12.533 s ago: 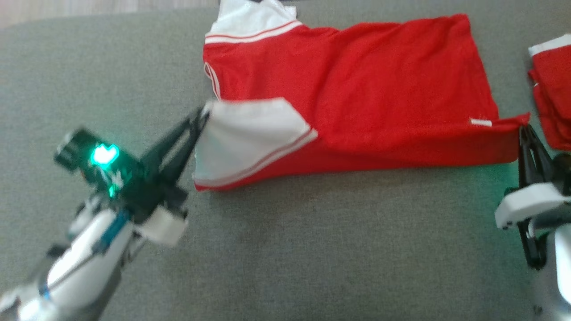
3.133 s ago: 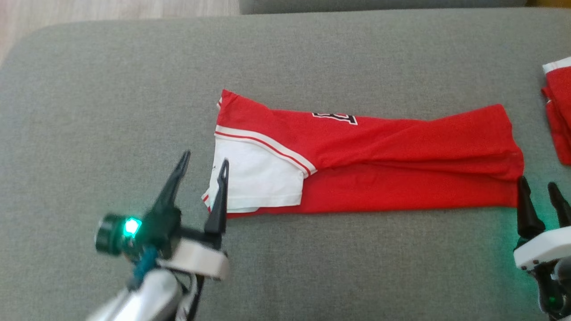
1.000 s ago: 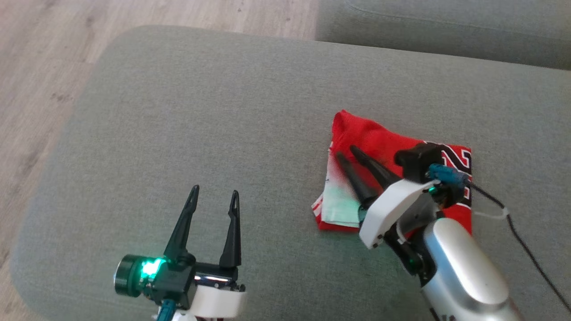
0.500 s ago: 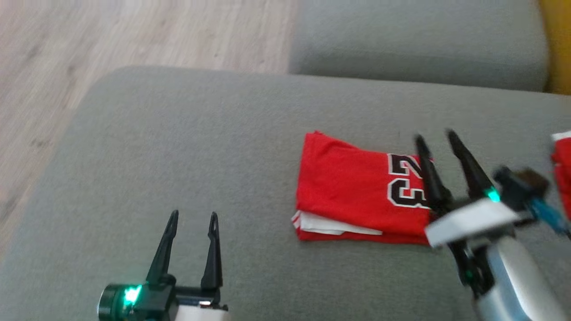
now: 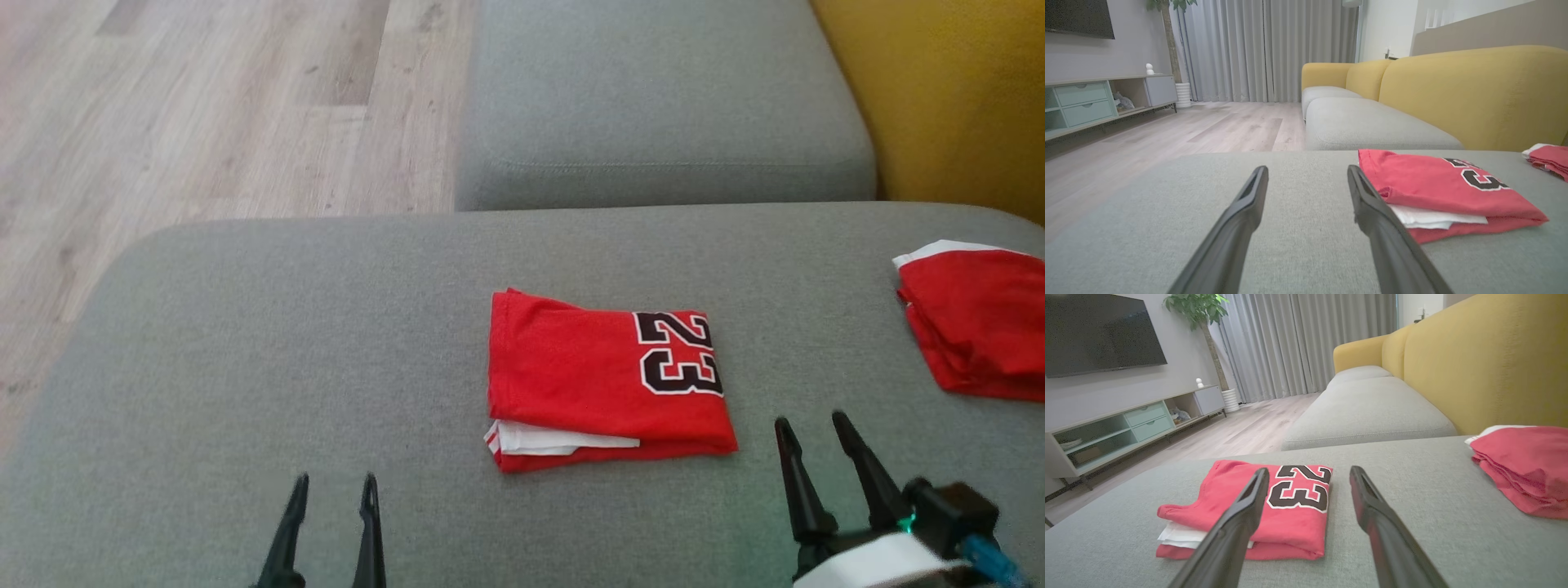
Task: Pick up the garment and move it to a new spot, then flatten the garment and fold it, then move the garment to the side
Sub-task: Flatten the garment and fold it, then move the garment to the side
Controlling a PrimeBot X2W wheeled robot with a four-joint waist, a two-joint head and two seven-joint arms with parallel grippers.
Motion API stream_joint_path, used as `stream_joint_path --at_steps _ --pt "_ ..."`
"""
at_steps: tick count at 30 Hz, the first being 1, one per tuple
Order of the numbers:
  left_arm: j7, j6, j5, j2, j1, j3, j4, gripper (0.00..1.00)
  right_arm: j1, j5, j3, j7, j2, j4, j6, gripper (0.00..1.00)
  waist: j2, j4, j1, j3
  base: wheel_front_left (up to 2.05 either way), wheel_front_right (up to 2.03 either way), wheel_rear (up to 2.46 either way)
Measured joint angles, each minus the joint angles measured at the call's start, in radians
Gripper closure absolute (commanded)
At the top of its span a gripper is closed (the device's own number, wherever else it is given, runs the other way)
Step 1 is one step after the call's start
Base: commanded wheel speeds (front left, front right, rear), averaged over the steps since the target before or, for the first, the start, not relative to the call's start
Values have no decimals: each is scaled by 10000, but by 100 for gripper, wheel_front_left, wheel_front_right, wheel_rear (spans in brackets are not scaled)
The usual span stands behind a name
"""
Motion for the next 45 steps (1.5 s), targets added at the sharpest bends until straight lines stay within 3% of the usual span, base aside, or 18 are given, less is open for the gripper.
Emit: stream_joint_path --at_steps 8,33,39,45 --pt "0 -176 27 -27 233 240 462 0 445 -669 -349 0 489 -67 0 0 0 -176 1 -235 0 0 0" --pt "0 -159 190 -138 229 679 652 0 475 -1200 -495 0 802 54 0 0 0 -399 2 -57 0 0 0" --pt "0 -88 90 -153 149 731 380 0 182 -1250 -472 0 826 1156 0 0 0 -375 2 264 0 0 0" --pt "0 -77 90 -157 -373 535 -12 0 -1907 -1197 -468 125 861 3321 0 0 0 -274 3 859 0 0 0"
